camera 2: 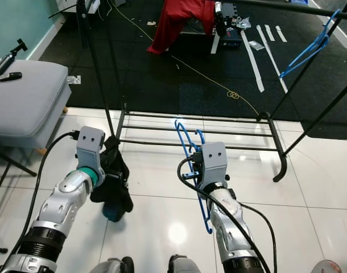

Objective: Hang hanger

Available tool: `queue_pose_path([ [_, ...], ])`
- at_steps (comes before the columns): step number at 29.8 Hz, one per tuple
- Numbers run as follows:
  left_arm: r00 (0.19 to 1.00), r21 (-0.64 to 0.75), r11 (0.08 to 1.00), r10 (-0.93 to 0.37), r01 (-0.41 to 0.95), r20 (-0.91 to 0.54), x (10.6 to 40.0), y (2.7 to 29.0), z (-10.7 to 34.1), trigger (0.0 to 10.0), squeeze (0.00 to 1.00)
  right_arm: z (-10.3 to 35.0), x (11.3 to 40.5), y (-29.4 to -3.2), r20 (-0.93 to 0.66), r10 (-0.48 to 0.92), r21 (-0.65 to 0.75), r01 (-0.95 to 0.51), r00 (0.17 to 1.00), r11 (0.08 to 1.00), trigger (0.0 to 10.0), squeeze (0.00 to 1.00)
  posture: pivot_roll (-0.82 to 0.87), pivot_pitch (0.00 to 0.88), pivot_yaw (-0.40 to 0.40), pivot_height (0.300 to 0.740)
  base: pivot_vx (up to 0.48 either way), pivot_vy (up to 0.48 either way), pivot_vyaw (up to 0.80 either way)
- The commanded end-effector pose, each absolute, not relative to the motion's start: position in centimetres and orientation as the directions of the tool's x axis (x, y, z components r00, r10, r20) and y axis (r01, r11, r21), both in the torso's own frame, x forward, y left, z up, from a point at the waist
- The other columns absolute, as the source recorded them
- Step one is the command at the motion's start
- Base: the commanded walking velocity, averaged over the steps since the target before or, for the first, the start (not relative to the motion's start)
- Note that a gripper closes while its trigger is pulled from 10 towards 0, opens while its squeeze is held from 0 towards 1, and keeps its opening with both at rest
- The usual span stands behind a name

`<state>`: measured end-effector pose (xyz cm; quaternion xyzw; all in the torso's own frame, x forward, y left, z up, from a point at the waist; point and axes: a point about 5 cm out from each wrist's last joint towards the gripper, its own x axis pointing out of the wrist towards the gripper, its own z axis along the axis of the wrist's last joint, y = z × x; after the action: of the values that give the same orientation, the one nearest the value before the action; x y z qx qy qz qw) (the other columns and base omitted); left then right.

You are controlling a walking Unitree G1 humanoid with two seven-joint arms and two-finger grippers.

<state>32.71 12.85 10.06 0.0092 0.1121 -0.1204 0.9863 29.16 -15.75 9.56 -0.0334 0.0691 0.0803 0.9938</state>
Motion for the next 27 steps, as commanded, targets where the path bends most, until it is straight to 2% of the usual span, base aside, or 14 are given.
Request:
queue_pose_path([
  [1,0.947,-0.012,0.970,-0.241,0.244,-0.212,32.6,12.6,10.2,10.0,0.00,9.8,29.1,-16.8,-0.145,0.137,-0.073,-0.149,0.980,0.986,10.0,0.00,-0.09,0.086,0.028,0.740,0.000,0.000,0.00],
  [5,0.945,0.053,0.958,-0.266,0.280,-0.188,32.8,12.6,10.7,10.0,0.00,10.1,29.2,-17.2,-0.140,0.135,-0.081,-0.148,0.981,0.986,10.0,0.00,-0.10,0.084,0.029,0.740,0.000,0.000,0.00],
  [7,0.928,0.145,0.921,-0.341,0.362,-0.151,33.3,12.5,11.5,10.0,0.00,10.4,29.4,-17.7,-0.144,0.161,-0.105,-0.177,0.976,0.979,10.0,0.00,-0.10,0.082,0.029,0.740,0.000,0.000,0.00],
  [12,0.900,0.223,0.872,-0.416,0.435,-0.130,34.1,12.8,12.6,10.0,0.00,11.0,29.4,-17.6,-0.142,0.238,-0.131,-0.256,0.961,0.958,10.0,0.00,-0.10,0.086,0.038,0.740,0.000,0.000,0.00],
  [14,0.861,0.280,0.816,-0.499,0.505,-0.099,34.2,12.7,13.4,10.0,0.00,11.3,29.2,-17.6,-0.135,0.279,-0.160,-0.299,0.951,0.941,10.0,0.00,-0.10,0.088,0.042,0.740,0.000,0.000,0.00],
  [15,0.817,0.345,0.753,-0.570,0.560,-0.083,33.9,12.3,13.8,10.0,0.00,11.4,29.0,-17.5,-0.124,0.306,-0.161,-0.324,0.944,0.932,10.0,0.00,-0.11,0.089,0.042,0.740,0.000,0.000,0.00],
  [17,0.783,0.390,0.704,-0.617,0.594,-0.079,33.7,12.1,14.0,10.0,0.00,11.5,28.8,-17.5,-0.114,0.336,-0.161,-0.351,0.935,0.922,10.0,0.00,-0.11,0.089,0.042,0.740,0.000,0.000,0.00],
  [19,0.641,0.549,0.476,-0.753,0.687,-0.148,32.5,11.6,13.7,10.0,0.00,11.5,28.1,-17.4,-0.116,0.411,-0.162,-0.425,0.904,0.890,10.0,0.00,-0.10,0.089,0.042,0.740,0.000,0.000,0.00],
  [20,0.641,0.549,0.476,-0.753,0.687,-0.148,32.5,11.6,13.7,10.0,0.00,11.5,28.1,-17.4,-0.116,0.411,-0.162,-0.425,0.904,0.890,10.0,0.00,-0.10,0.089,0.042,0.740,0.000,0.000,0.00],
  [21,0.586,0.622,0.355,-0.782,0.698,-0.212,32.2,11.8,13.2,10.0,0.00,11.5,27.7,-17.4,-0.125,0.449,-0.169,-0.465,0.885,0.869,10.0,0.00,-0.10,0.091,0.047,0.740,0.000,0.000,0.00],
  [22,0.586,0.622,0.355,-0.782,0.698,-0.212,32.2,11.8,13.2,10.0,0.00,11.5,27.7,-17.4,-0.125,0.449,-0.169,-0.465,0.885,0.869,10.0,0.00,-0.10,0.091,0.047,0.740,0.000,0.000,0.00],
  [23,0.550,0.667,0.263,-0.793,0.697,-0.262,32.2,12.1,12.9,10.0,0.00,11.4,27.4,-17.4,-0.137,0.479,-0.176,-0.498,0.867,0.849,10.0,0.00,-0.10,0.091,0.049,0.740,0.000,0.000,0.00],
  [25,0.550,0.667,0.263,-0.793,0.697,-0.262,32.2,12.1,12.9,10.0,0.00,11.4,27.4,-17.4,-0.137,0.479,-0.176,-0.498,0.867,0.849,10.0,0.00,-0.10,0.091,0.049,0.740,0.000,0.000,0.00],
  [27,0.531,0.718,0.191,-0.799,0.670,-0.282,32.6,12.6,13.5,10.0,0.00,11.5,26.6,-17.4,-0.167,0.532,-0.193,-0.556,0.830,0.808,10.0,0.00,-0.10,0.089,0.065,0.740,0.000,0.000,0.00],
])
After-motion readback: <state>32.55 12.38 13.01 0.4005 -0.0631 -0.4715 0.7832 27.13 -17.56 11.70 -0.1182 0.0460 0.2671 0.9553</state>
